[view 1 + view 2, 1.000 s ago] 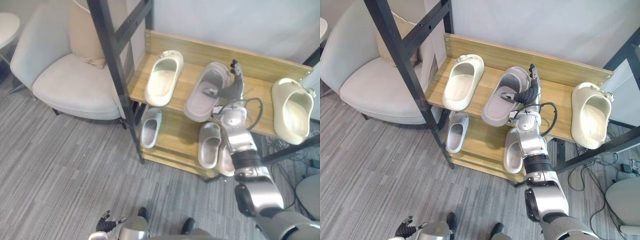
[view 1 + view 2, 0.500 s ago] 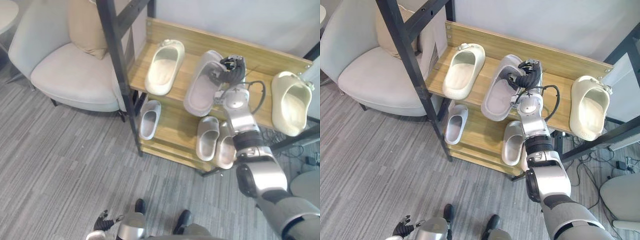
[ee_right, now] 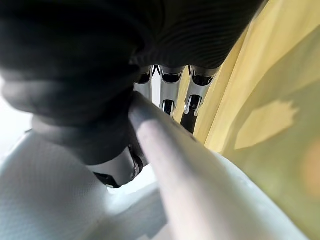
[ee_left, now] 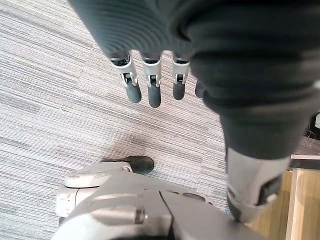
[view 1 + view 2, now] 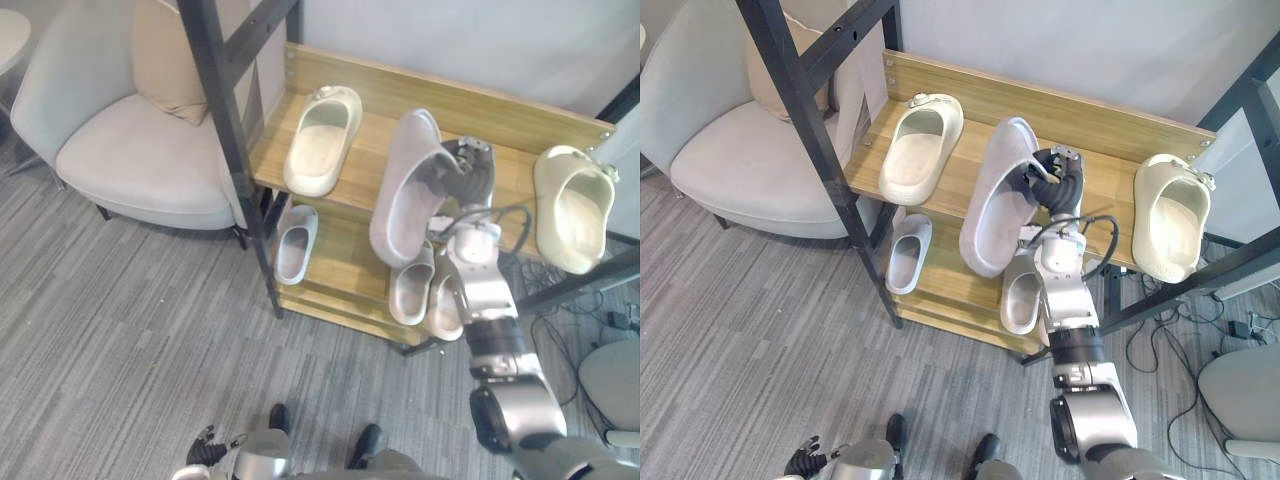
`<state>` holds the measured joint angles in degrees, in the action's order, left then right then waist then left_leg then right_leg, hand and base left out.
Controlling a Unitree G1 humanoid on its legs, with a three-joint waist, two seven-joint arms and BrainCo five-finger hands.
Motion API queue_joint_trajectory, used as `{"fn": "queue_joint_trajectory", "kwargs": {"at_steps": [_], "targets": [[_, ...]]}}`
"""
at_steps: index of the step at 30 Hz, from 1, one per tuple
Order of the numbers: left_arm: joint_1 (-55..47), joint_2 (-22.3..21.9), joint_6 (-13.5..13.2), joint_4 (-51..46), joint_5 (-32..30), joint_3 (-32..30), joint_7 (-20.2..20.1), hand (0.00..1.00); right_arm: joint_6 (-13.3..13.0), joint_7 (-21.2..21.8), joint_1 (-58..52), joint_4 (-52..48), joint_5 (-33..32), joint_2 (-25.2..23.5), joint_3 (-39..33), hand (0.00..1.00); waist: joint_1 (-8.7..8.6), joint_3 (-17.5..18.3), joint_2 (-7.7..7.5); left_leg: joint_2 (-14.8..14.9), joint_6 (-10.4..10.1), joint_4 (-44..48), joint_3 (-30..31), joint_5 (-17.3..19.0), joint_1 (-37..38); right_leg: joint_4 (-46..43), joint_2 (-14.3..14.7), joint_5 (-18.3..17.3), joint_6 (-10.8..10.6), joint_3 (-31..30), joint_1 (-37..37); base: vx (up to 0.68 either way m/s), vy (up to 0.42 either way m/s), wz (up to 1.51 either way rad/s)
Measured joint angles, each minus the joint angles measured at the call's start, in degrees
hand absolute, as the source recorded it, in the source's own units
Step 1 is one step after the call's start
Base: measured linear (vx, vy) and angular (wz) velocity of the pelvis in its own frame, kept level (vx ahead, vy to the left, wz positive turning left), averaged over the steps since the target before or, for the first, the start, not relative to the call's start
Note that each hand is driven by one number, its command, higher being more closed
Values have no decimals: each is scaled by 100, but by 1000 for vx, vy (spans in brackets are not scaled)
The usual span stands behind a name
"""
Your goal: Organize the slippers on the shoe rack
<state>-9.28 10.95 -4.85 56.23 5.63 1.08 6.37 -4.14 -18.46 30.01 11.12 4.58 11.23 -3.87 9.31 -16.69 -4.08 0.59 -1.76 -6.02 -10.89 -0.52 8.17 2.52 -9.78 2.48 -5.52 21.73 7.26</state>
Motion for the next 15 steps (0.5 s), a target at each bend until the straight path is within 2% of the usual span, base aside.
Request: {"fn": "queue_joint_trajectory", "kwargs": {"at_steps": [3, 9, 15], "targets": [[-24, -8, 27, 0, -117, 1, 1, 0, -108, 55, -421, -589, -69, -58, 7, 100, -28, 117, 18, 31, 1, 2, -41, 0, -6, 4, -5, 32, -14, -50, -28, -47, -16, -7], [-96, -27, 35, 0, -315, 10, -10, 0, -625, 248, -1051, -1931, -350, -291, 96, 100, -203, 420, 18, 33, 2, 5, -48, 1, -3, 3, -7, 34, -17, -57, -30, -4, -2, -1], [-113, -19, 34, 6, -490, 72, -141, 0, -808, 898, -1855, -2404, -735, -445, 613, 100, -290, 602, 41, 37, 2, 6, -71, 3, 92, -13, -10, 34, -17, -79, 49, -10, -5, -1]]}}
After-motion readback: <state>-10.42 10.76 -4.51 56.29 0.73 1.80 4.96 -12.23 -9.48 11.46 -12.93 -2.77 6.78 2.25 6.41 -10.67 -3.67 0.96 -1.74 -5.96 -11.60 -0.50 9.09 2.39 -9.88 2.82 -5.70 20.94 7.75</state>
